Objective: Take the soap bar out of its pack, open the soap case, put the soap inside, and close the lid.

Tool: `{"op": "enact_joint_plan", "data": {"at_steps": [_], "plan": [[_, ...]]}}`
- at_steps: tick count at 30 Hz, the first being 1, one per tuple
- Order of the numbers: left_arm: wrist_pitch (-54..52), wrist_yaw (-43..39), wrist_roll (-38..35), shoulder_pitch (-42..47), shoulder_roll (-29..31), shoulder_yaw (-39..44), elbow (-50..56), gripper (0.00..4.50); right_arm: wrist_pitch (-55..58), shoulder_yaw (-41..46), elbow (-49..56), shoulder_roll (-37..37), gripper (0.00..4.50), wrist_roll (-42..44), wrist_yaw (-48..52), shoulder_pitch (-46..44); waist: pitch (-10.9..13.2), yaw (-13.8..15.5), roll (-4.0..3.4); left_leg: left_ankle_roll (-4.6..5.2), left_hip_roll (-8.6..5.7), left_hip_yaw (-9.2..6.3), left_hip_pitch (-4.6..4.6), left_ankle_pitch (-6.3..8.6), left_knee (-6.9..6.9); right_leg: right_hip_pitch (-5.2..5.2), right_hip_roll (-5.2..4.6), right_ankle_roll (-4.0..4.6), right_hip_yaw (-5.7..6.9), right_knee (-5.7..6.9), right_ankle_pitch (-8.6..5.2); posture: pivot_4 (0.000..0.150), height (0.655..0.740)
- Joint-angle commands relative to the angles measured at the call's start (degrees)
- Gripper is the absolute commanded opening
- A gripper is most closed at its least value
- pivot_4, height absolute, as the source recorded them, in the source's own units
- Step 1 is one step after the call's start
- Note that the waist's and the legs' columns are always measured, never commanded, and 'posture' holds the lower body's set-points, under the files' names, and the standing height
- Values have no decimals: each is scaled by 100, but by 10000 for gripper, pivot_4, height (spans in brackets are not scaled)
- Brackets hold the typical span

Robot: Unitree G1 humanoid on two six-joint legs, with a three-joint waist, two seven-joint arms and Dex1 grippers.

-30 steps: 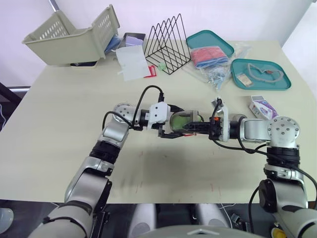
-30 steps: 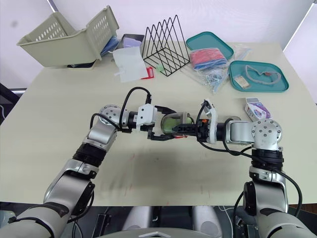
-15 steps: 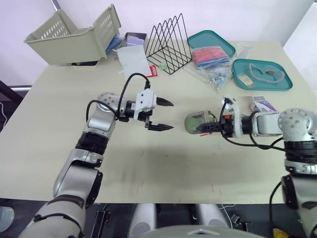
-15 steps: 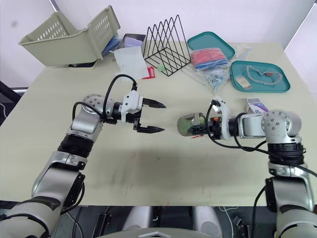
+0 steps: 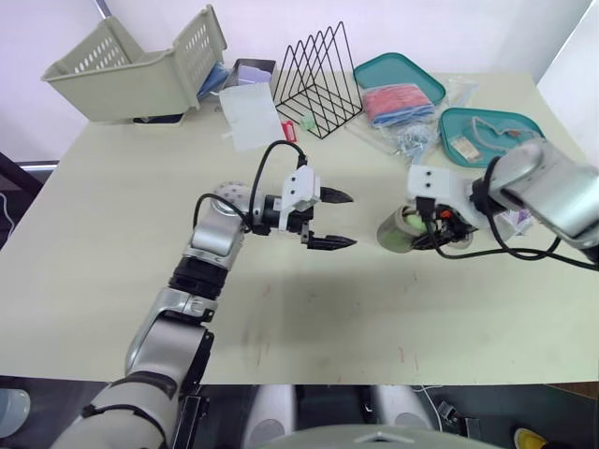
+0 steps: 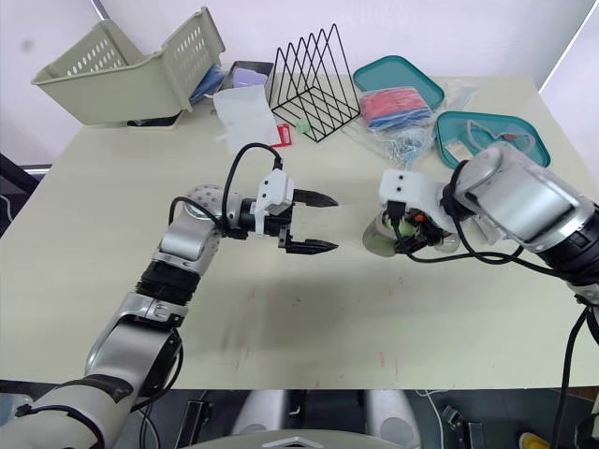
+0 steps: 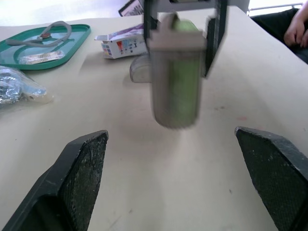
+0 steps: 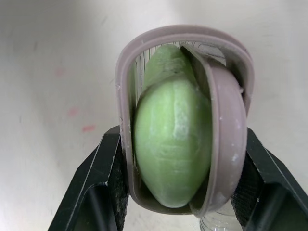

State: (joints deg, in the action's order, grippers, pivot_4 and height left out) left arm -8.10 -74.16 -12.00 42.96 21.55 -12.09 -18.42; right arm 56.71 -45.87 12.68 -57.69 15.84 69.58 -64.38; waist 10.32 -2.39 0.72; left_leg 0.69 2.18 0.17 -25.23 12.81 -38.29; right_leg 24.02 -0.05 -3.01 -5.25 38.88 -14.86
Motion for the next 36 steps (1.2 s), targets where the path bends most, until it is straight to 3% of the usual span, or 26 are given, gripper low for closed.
{"op": "enact_joint_plan", "data": {"at_steps": [1,10,16,32,34,35,36], "plan": [[-203,184,-49,49,-147,-100,430,45000,-187,-304,109,175,20621,-676,346,-408,0,-2,0,0,0,-1,0,0,0,1,0,0,0,2,0,1500,7400],[-335,606,198,-217,-449,-477,709,45000,-471,-550,-395,702,20621,-1686,693,-459,0,20,0,-1,-2,-13,-12,-1,-6,4,-1,2,11,3,1,1500,7400],[-197,1103,414,-175,-670,-497,457,45000,-493,-400,-550,939,20621,-1883,906,-420,-1,19,0,-1,-2,-22,-11,-2,-17,-2,0,2,19,9,1,1500,7400],[-163,1173,449,-115,-788,-572,275,45000,-488,-201,-627,1195,20621,-2162,1182,-315,-1,1,-1,-1,-1,-32,-10,-2,-18,-5,1,3,32,12,2,1500,7400],[-104,1238,486,-76,-832,-586,172,39979,-480,-179,-624,1208,20621,-2169,1184,-305,-1,1,-1,-1,-1,-32,-10,-2,-18,-5,1,3,32,12,2,1500,7400],[-72,1260,502,-55,-856,-588,123,35000,-477,-169,-623,1211,20621,-2176,1187,-300,-1,1,-1,-1,-1,-32,-10,-2,-18,-5,1,3,32,12,2,1500,7400],[-35,1281,520,-32,-883,-583,77,33578,-482,-163,-623,1209,20621,-2186,1191,-296,-1,4,-1,-1,-1,-32,-10,-2,-18,-5,1,3,32,12,2,1500,7400]]}}
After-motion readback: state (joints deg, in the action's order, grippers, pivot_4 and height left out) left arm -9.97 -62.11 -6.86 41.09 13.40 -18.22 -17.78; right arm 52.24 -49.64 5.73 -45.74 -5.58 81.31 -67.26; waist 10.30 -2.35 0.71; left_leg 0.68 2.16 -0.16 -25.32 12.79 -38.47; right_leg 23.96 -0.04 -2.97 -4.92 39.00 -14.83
